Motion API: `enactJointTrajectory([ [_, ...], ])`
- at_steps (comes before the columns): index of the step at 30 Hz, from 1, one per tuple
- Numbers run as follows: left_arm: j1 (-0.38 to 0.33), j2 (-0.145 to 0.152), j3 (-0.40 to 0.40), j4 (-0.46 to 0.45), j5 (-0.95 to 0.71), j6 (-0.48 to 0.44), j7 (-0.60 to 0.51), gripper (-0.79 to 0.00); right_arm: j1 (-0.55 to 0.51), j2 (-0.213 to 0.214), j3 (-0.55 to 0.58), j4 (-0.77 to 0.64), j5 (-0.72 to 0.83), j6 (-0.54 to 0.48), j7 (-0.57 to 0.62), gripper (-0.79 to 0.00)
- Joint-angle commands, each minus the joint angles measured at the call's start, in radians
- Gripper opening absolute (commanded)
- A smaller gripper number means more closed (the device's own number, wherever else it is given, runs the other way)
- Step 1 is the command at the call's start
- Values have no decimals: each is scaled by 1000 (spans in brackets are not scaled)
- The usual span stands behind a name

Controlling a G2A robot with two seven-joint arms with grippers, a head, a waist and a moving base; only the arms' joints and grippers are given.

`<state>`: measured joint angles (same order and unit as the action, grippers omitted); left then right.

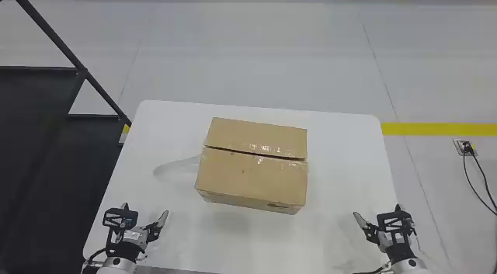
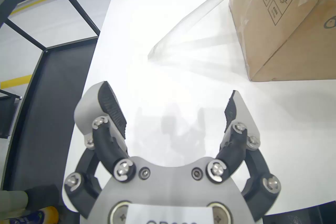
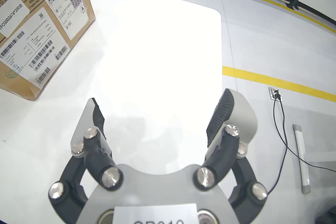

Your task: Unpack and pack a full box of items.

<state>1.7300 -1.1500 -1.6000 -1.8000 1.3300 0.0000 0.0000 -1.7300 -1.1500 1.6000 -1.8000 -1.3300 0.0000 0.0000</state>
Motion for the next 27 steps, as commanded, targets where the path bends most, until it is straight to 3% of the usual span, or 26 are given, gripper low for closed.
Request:
enactJointTrajectory([
  [1, 0, 0, 0, 0, 0, 0, 0, -1, 0, 0, 0, 0, 0, 0, 0, 0],
  [16, 0, 0, 0, 0, 0, 0, 0, 0, 0, 0, 0, 0, 0, 0, 0, 0],
  [27, -74, -4, -24, 35, -67, -52, 99, 0, 62, 2, -21, -100, 123, -243, 10, 0],
])
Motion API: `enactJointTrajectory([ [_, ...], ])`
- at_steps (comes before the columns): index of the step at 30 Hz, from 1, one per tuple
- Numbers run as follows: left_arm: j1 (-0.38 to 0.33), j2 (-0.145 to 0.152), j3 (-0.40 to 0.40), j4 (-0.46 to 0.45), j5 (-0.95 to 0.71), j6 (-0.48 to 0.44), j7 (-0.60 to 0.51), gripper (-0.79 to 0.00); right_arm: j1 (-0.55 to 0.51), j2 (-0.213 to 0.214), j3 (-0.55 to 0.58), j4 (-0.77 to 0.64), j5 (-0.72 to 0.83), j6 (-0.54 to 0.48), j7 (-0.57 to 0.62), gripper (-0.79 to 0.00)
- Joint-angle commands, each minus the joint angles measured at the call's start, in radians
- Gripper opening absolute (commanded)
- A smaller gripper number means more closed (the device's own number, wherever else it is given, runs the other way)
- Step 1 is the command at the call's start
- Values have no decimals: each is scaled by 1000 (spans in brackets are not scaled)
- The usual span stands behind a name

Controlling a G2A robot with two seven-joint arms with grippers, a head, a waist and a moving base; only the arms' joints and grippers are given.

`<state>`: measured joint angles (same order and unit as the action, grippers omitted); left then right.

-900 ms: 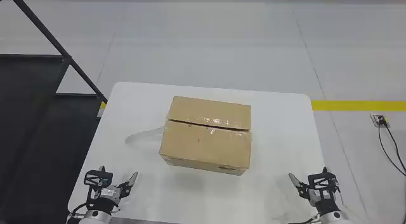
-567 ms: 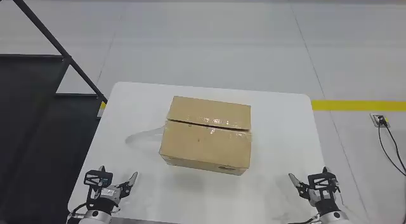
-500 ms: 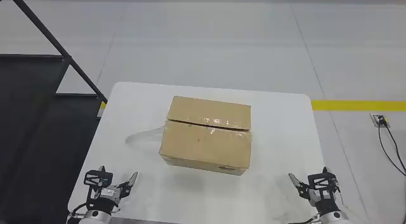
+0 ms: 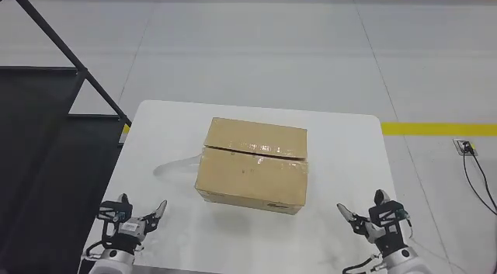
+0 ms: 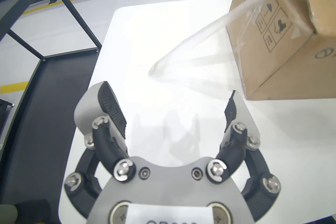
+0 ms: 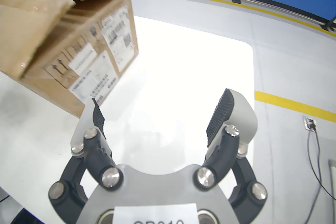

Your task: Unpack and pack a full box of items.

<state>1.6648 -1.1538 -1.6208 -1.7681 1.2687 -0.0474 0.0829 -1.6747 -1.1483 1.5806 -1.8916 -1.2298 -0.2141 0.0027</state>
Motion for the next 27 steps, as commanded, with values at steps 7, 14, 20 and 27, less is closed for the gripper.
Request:
enactJointTrajectory([
  [7, -56, 0, -29, 14, -115, -129, 57, 0, 58, -2, -34, -77, 128, -93, 85, 0],
  [14, -56, 0, -29, 14, -115, -129, 57, 0, 58, -2, -34, -77, 128, -93, 85, 0],
  [20, -85, -3, -22, 21, -184, -141, 24, 0, 68, -2, -47, -74, 190, -166, 71, 0],
  [27, -185, -6, 0, 29, -247, -165, -34, 0, 226, -6, -89, 3, 458, -245, 187, 0],
])
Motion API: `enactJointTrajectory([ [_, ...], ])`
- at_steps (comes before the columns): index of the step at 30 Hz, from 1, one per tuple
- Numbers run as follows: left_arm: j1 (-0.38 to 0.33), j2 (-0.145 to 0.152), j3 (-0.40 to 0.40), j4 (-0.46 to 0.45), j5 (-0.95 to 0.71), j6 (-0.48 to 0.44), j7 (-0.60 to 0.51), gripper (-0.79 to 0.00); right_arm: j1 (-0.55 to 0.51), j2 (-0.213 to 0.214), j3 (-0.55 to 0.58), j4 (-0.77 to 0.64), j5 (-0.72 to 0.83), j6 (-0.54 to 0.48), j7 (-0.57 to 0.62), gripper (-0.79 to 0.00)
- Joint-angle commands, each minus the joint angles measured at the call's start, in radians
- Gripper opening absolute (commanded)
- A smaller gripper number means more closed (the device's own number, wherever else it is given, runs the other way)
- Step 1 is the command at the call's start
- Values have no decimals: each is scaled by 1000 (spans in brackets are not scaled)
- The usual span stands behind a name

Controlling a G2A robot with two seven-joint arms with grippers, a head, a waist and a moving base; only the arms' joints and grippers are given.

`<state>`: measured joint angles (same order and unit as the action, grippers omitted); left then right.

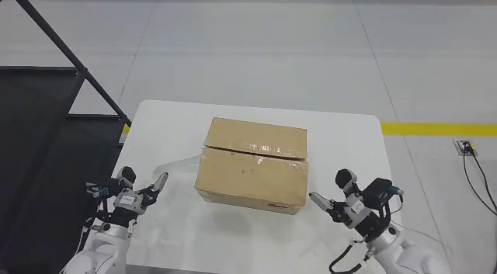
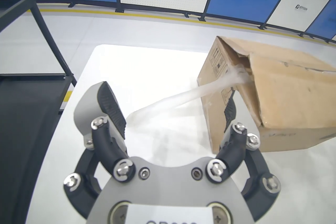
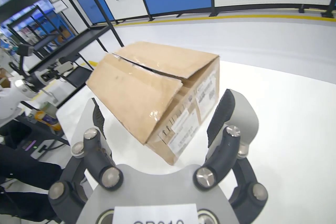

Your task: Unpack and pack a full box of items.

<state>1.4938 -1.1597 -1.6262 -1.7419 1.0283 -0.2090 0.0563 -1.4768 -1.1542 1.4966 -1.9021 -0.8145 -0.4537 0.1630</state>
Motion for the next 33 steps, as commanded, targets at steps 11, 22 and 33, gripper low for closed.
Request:
enactJointTrajectory([
  [11, -112, -13, 44, 21, -153, 33, -63, 0, 241, -7, -87, 182, 243, -65, 177, 0],
  [22, -118, -14, 49, 32, -168, 40, -78, 0, 259, -9, -95, 222, 292, -59, 185, 0],
  [33, -202, -18, 108, 152, -157, 1, -155, 0, 377, -5, -111, 393, 531, -115, 352, 0],
])
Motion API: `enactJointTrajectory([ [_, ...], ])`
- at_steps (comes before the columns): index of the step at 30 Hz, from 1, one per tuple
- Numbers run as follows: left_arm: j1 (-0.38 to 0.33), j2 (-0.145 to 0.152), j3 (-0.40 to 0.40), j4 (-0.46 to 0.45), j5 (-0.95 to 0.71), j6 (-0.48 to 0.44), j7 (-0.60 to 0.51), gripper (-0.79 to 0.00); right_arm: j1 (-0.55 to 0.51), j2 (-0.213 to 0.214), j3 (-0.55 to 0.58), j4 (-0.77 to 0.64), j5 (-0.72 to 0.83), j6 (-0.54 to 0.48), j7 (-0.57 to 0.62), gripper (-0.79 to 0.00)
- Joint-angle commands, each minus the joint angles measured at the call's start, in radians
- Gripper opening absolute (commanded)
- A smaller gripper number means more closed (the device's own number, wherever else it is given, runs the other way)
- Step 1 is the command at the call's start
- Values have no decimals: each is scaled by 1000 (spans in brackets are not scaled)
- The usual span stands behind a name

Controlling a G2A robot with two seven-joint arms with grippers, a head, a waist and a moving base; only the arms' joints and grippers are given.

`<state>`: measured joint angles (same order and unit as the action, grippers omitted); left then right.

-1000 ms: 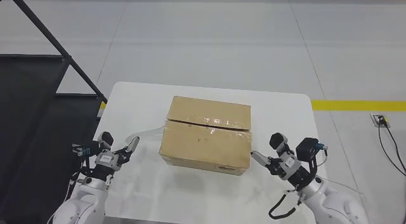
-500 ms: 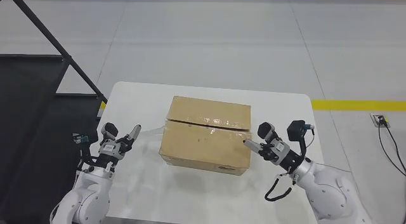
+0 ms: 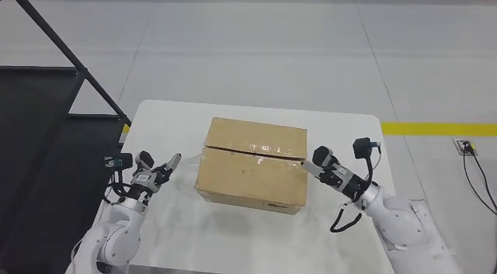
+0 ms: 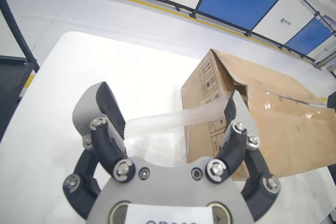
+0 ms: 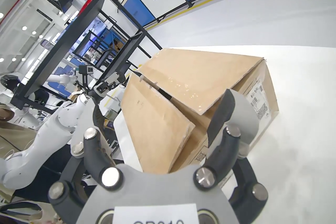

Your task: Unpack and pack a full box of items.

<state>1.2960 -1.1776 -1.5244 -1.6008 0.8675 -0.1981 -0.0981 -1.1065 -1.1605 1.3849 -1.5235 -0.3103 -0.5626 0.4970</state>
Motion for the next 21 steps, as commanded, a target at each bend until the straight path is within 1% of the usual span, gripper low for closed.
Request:
enactJointTrajectory([
  [1, -7, -1, 13, 20, 3, -19, 3, 0, 12, 1, 1, 27, 52, -16, 30, 0],
  [4, -17, -4, 35, 44, 7, -32, 11, 0, 25, 4, 3, 58, 100, -44, 60, 0],
  [6, -28, -7, 52, 59, 21, -23, 21, 0, 32, 5, 5, 74, 119, -54, 69, 0],
  [8, -37, -9, 77, 74, 103, 14, 51, 0, 33, 6, 7, 85, 143, -68, 69, 0],
  [13, -47, -16, 123, 108, 190, 70, 105, 0, 30, 12, 13, 93, 170, -99, 94, 0],
  [18, -50, -17, 140, 130, 206, 30, 95, 0, 30, 16, 7, 99, 218, -133, 133, 0],
  [21, -49, -17, 140, 131, 211, 14, 98, 0, 35, 19, 8, 107, 228, -135, 147, 0],
])
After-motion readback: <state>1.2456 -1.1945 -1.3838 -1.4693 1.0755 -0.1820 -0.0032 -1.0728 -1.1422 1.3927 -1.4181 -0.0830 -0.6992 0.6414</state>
